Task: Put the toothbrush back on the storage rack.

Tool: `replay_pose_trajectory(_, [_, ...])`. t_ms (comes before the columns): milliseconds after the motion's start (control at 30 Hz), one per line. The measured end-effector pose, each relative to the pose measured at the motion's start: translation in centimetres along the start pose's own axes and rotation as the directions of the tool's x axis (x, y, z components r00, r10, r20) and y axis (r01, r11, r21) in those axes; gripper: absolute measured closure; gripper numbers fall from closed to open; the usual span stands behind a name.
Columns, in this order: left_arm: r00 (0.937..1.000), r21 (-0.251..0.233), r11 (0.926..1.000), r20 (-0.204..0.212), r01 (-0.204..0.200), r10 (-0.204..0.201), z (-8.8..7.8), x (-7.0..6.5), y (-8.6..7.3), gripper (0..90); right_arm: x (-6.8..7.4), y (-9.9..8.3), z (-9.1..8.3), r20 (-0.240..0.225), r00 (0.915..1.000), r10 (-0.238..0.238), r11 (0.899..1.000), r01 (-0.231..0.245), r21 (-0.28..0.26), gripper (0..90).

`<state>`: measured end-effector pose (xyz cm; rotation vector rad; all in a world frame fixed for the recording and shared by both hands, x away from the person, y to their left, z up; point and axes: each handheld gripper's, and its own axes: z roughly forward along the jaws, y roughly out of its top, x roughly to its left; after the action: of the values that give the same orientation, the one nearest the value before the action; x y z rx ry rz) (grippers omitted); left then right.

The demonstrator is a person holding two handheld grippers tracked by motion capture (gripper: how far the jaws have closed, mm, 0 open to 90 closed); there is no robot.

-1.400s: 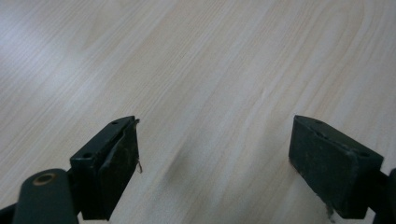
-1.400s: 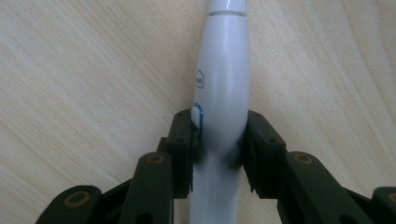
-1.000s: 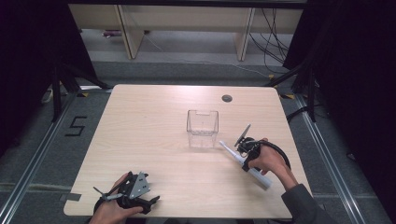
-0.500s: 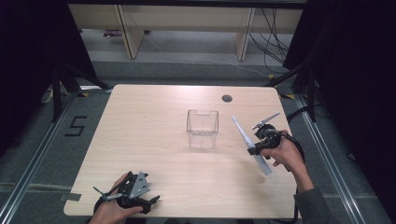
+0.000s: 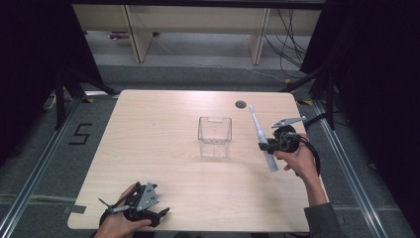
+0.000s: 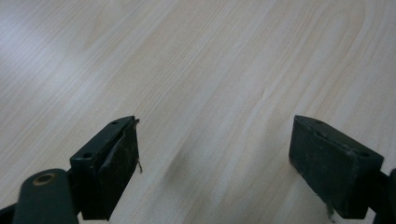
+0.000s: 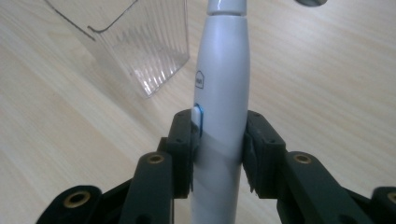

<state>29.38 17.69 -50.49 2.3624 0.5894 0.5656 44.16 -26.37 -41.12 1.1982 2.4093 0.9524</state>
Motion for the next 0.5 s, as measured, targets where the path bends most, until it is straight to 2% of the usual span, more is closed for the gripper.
replay_pose_trajectory(33, [1.0000, -0.002, 1.0000, 0.005, -0.001, 0.001, -0.01, 0.01, 0.00, 15.5, 0.06, 0.09, 0.08, 0.011, 0.9999, -0.012, 1.000, 0.013, -0.022, 66.9])
replay_pose_trajectory(67, [0.9999, -0.016, 0.9998, 0.008, 0.013, -0.013, 0.06, -0.11, 0.00, 15.5, 0.23, 0.20, -0.09, 0.004, 1.0000, 0.000, 0.999, 0.000, -0.032, 66.9])
replay_pose_trajectory(100, [1.0000, -0.005, 1.0000, 0.004, 0.005, -0.005, -0.01, -0.09, 0.06, 15.5, 0.23, 0.20, 0.00, 0.005, 1.0000, -0.008, 0.999, 0.008, -0.051, 66.9])
replay_pose_trajectory(133, [1.0000, -0.002, 1.0000, -0.001, 0.001, -0.001, -0.01, -0.09, 0.07, 15.5, 0.23, 0.32, -0.15, -0.005, 1.0000, -0.007, 0.999, 0.007, -0.045, 66.9])
replay_pose_trajectory(167, [1.0000, -0.006, 1.0000, 0.001, 0.003, -0.003, 0.00, -0.13, 0.07, 15.5, 0.29, 0.40, -0.26, 0.005, 1.0000, -0.004, 0.999, 0.004, -0.047, 66.9])
replay_pose_trajectory(200, [0.9999, -0.011, 0.9999, 0.014, 0.007, -0.007, -0.01, -0.18, 0.05, 15.5, 0.58, 0.50, -0.45, 0.007, 0.9995, 0.029, 0.998, -0.029, -0.048, 66.9])
replay_pose_trajectory(233, [0.9999, -0.011, 0.9999, 0.009, 0.008, -0.008, 0.00, -0.17, 0.05, 15.5, 0.35, 0.55, -0.38, 0.021, 0.9998, -0.001, 0.998, 0.003, -0.070, 66.9])
replay_pose_trajectory(267, [0.9999, -0.018, 0.9998, 0.010, 0.011, -0.011, 0.02, -0.15, 0.03, 15.5, 0.46, 0.62, -0.38, 0.022, 0.9996, 0.018, 0.996, -0.016, -0.092, 66.9])
replay_pose_trajectory(300, [1.0000, -0.010, 0.9999, 0.004, 0.009, -0.009, -0.05, -0.12, 0.06, 15.5, 0.30, 0.70, -0.25, 0.037, 0.9993, -0.006, 0.992, 0.010, -0.126, 66.9])
replay_pose_trajectory(367, [1.0000, -0.005, 1.0000, 0.006, 0.007, -0.007, -0.14, -0.06, 0.10, 15.5, 0.40, 0.84, -0.36, 0.025, 0.9995, 0.021, 0.993, -0.018, -0.113, 66.9])
replay_pose_trajectory(400, [0.9998, -0.017, 0.9997, 0.008, 0.016, -0.016, -0.12, -0.11, 0.08, 15.5, 0.48, 0.89, -0.38, 0.031, 0.9991, 0.028, 0.993, -0.024, -0.117, 66.9])
replay_pose_trajectory(433, [0.9997, -0.016, 0.9996, 0.004, 0.023, -0.022, -0.11, -0.12, 0.08, 15.5, 0.22, 0.95, -0.24, 0.045, 0.9989, -0.012, 0.990, 0.019, -0.143, 66.9])
replay_pose_trajectory(467, [1.0000, -0.015, 0.9999, -0.008, 0.003, -0.003, -0.15, 0.00, 0.10, 15.5, 0.38, 0.97, -0.18, 0.033, 0.9994, 0.013, 0.989, -0.008, -0.145, 66.9])
replay_pose_trajectory(500, [1.0000, -0.016, 0.9999, 0.004, 0.004, -0.004, -0.19, 0.08, 0.12, 15.5, 0.28, 1.06, 0.00, 0.031, 0.9995, -0.001, 0.987, 0.006, -0.160, 66.9])
